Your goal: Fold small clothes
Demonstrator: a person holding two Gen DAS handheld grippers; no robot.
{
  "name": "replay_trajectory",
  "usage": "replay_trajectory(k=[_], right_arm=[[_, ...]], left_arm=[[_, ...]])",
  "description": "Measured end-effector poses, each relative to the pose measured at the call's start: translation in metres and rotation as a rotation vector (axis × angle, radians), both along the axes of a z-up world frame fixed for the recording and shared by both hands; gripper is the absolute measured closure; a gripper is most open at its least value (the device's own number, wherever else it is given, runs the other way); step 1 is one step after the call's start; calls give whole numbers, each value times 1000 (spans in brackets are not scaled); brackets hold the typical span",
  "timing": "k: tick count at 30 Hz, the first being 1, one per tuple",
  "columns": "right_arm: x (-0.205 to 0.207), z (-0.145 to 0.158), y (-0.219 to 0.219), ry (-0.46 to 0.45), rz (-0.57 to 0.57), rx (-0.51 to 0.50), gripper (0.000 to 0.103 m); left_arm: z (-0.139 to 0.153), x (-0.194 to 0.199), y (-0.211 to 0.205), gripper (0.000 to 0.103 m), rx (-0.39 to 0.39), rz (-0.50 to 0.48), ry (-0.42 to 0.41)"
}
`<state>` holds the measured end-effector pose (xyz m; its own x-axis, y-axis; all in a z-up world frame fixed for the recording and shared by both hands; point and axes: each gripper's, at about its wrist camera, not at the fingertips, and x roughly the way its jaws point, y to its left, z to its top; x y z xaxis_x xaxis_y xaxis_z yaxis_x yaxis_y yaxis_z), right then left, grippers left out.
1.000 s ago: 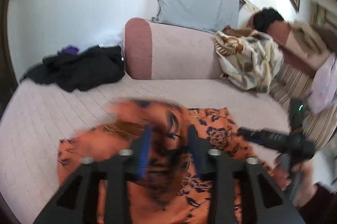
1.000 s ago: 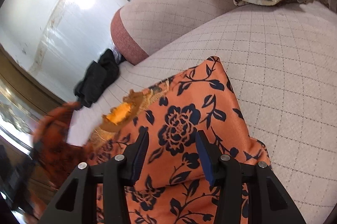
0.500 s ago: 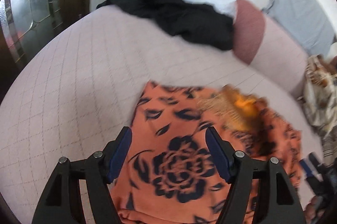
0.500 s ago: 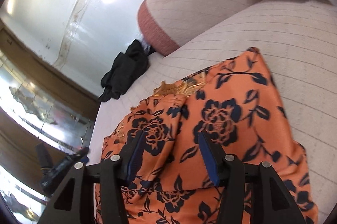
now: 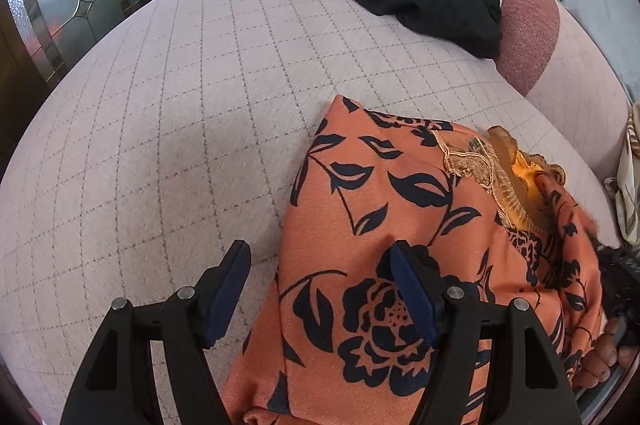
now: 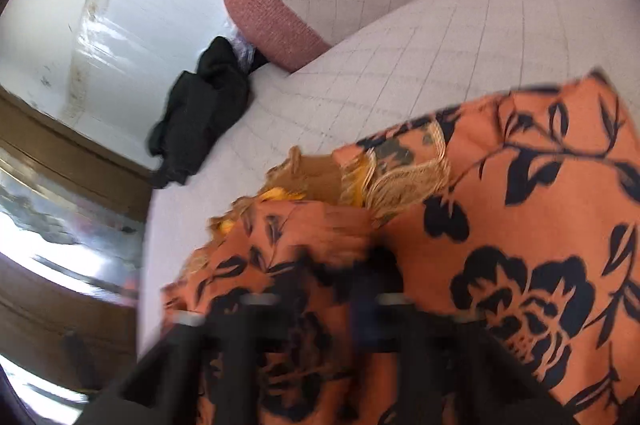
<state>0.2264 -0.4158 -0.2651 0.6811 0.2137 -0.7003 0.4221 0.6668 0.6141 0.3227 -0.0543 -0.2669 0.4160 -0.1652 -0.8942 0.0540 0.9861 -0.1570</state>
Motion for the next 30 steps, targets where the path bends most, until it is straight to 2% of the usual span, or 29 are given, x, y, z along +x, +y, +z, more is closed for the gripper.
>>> replay_trajectory(k=[3,5,7,9,15,16,17,18,21,23,25,28,29,30], right_arm=[[-22,31,2,-116,-81,-101,98],[-53,62,-2,-201,-154,-195,98],[-84,80,-11,-235,-210,-265,98],[-110,81,-24,-203,-225,-282,98],[-164,10,-43,149,-164,-147,94],[-172,3,-44,157,-148,-90,93],[-176,4,-46,157,-152,-72,93],[-180,8,-49,164,-163,-67,88],[-187,41,-55,121,-206,-160,85],[-184,60,-55,97,-224,-262,73],[-171,66,-56,74,-221,-329,19],[-143,68,-59,9,-205,-377,21],[-134,67,-60,17,-186,-400,27],[-120,62,-62,38,-158,-426,43]], left_arm=[[1,-2,1,31,6,1,-6],[4,-5,2,30,8,8,-3],[4,-9,3,30,7,14,0],[5,-11,4,30,14,13,-4],[4,-14,1,30,42,9,-10],[4,-16,2,30,45,10,-13],[5,-17,3,30,49,14,-16],[6,-19,5,30,51,17,-17],[8,-22,9,30,55,15,-18],[8,-23,11,30,53,18,-16],[8,-22,12,30,53,22,-13],[9,-22,11,30,64,15,-16],[8,-21,10,30,65,16,-16],[8,-20,10,30,63,18,-14]])
